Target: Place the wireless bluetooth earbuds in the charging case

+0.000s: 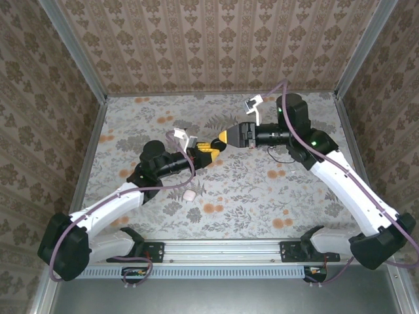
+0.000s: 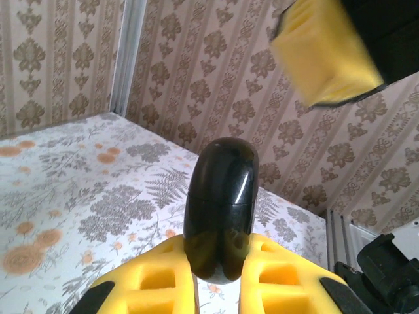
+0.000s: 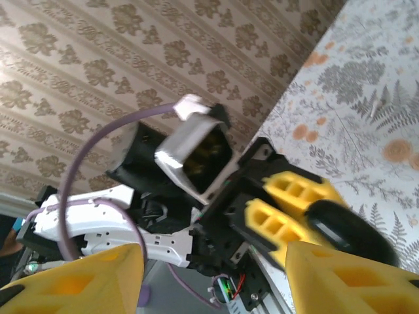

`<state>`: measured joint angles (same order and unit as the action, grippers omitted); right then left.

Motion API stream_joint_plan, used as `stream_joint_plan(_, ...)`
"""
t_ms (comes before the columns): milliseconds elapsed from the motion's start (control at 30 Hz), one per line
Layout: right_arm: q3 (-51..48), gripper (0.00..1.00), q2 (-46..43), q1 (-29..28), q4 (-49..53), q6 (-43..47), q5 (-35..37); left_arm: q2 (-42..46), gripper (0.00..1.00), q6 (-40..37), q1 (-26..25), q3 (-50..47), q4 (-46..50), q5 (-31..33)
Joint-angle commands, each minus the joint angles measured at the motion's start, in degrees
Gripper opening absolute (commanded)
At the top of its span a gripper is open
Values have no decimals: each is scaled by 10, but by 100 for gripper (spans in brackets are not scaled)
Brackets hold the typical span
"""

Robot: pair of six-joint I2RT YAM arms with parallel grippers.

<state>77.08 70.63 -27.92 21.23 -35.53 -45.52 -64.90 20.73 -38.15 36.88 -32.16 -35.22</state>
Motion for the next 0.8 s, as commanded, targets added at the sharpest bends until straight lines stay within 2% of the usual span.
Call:
stream_joint_plan(0,16,60,-20,0,26,39,33,3,0,13,7,8,19,18)
stream_joint_plan(167,4,63,-30,19,125,55,183,10,0,30,30,18,95,64)
stream_joint_plan(267,-14,63,-28,37,172,51,239,5,0,50,53,20,127,73)
stream_joint_plan(367,-44,63,-25,57,173,39,237,-13,0,69,80,21,151,75)
stream_joint_plan(467,-71,64,-19,71,164,34,227,-45,0,72,92,48,226,113)
stream_joint_plan(633,-94,63,2,86,156,35,213,-151,0,63,93,102,264,99)
stream_joint_plan(767,-105,63,25,98,149,40,201,-252,0,87,89,150,280,96)
